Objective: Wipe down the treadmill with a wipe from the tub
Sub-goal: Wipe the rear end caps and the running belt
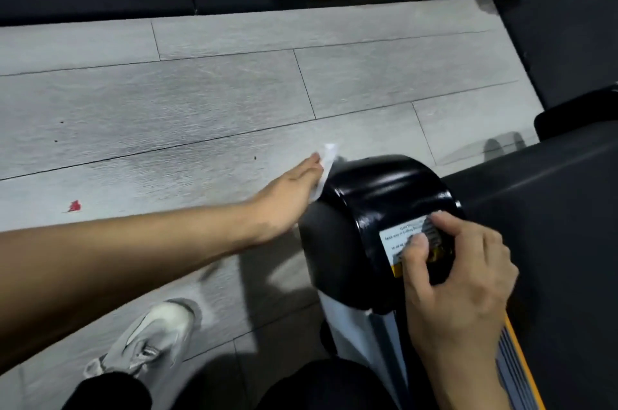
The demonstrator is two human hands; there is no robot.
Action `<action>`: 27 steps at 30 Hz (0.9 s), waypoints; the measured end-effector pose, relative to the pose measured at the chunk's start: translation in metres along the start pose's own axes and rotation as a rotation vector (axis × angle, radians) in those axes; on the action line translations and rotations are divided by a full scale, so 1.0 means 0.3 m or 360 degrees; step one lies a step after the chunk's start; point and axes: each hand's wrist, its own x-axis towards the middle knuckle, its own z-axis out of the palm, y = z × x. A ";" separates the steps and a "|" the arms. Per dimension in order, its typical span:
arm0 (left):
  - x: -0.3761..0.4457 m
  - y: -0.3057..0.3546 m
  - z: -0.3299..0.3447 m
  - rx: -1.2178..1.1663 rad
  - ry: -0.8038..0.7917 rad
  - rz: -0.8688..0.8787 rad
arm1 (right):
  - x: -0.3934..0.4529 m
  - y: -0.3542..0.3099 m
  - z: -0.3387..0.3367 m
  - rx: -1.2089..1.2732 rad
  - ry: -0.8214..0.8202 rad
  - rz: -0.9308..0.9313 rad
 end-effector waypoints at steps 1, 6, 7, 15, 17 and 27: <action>-0.062 0.023 0.020 0.0016 0.0076 0.0035 | 0.009 0.003 0.009 0.0005 -0.0009 -0.0008; -0.274 0.165 0.194 0.0367 0.0246 0.0095 | 0.002 0.014 0.008 0.0030 -0.0016 -0.0040; -0.288 0.196 0.234 0.0366 0.0313 0.0065 | 0.006 0.018 0.011 0.0041 -0.0014 -0.0044; -0.276 0.118 0.378 -0.0310 0.0694 -0.0273 | 0.006 0.032 0.026 0.0057 0.0004 -0.0117; -0.218 0.074 0.349 -0.0461 0.0720 -0.0362 | 0.000 0.034 0.023 0.0079 -0.0005 -0.0103; -0.123 -0.024 0.201 -0.0794 0.0530 -0.0349 | 0.000 0.028 0.016 0.0131 -0.0021 -0.0030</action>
